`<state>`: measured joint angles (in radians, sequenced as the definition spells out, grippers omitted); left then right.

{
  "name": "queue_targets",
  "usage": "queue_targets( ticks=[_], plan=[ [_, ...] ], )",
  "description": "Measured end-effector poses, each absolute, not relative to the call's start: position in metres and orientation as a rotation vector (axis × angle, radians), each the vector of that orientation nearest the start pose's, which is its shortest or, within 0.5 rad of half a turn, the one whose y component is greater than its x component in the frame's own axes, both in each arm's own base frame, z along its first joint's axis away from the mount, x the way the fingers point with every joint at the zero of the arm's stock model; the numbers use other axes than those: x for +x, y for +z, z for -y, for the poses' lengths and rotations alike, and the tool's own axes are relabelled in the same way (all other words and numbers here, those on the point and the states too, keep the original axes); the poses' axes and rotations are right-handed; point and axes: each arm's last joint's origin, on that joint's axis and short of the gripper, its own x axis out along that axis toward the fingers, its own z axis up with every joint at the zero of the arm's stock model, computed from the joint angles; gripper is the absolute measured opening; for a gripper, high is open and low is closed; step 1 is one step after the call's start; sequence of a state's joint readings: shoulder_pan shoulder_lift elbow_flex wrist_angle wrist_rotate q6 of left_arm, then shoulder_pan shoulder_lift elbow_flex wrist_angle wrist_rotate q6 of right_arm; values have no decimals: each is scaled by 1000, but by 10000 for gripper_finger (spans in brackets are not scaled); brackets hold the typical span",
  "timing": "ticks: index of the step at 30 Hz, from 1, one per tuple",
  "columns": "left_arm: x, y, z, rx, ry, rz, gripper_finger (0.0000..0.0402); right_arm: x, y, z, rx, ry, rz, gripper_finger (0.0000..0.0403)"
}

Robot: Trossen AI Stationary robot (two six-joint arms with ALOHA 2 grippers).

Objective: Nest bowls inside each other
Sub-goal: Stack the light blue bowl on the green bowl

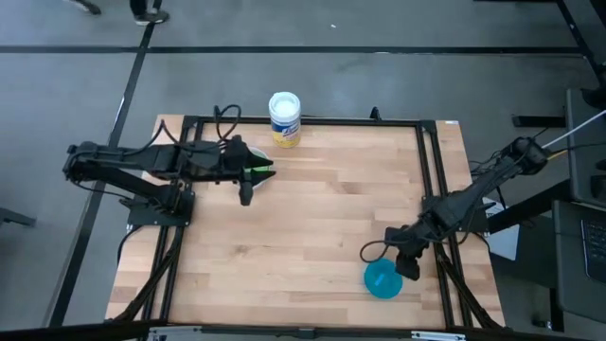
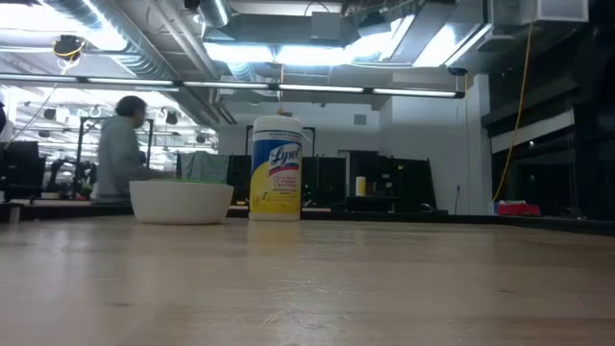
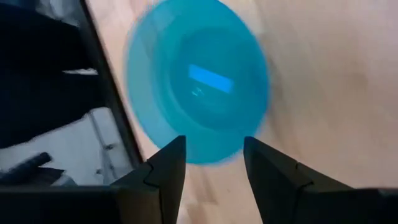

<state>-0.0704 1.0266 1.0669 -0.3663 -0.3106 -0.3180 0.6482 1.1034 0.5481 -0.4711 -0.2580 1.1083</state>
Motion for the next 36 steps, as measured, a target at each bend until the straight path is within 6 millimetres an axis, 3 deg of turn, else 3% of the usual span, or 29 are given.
queue_targets(
  ticks=[11,21,28,36],
  plan=[
    [212,376,6,-257,277,-251,143,159,159,-132,694,88,-1355,166],
    [211,375,6,-257,270,-261,143,170,176,-138,746,116,-1245,158],
    [211,374,6,-247,276,-271,143,173,175,-126,664,43,-1255,152],
    [211,373,6,-252,279,-281,143,170,171,-117,604,20,-1317,179]
  ],
)
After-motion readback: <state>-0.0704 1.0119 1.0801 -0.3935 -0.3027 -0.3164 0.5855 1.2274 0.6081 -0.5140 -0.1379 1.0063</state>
